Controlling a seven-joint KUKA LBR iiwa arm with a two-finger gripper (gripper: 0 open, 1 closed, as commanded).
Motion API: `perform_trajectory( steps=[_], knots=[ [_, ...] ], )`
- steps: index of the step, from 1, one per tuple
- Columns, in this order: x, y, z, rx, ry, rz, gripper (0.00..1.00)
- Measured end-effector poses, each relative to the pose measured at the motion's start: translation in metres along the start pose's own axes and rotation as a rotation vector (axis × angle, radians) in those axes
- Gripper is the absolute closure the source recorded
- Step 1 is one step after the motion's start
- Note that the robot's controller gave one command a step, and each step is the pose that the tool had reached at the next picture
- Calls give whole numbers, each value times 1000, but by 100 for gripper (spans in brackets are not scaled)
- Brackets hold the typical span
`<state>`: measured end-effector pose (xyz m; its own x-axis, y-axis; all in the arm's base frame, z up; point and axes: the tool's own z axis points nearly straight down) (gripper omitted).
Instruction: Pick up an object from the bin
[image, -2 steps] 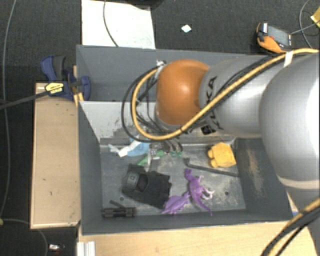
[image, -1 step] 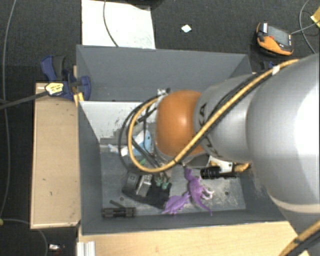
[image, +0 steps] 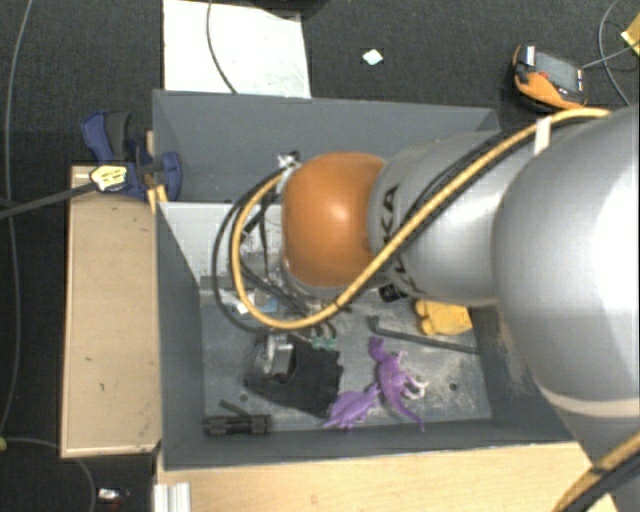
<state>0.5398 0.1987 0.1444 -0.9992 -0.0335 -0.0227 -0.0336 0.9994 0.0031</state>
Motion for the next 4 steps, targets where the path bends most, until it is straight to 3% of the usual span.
perform_trajectory(
  steps=[1, 2, 3, 4],
  knots=[
    [31, -33, 12, 3, 11, 428, 0],
    [5, -6, -94, -1, 0, 59, 0],
    [24, -21, -20, 4, 10, 344, 0],
    [-7, 55, -61, -15, -22, 161, 0]
  ],
)
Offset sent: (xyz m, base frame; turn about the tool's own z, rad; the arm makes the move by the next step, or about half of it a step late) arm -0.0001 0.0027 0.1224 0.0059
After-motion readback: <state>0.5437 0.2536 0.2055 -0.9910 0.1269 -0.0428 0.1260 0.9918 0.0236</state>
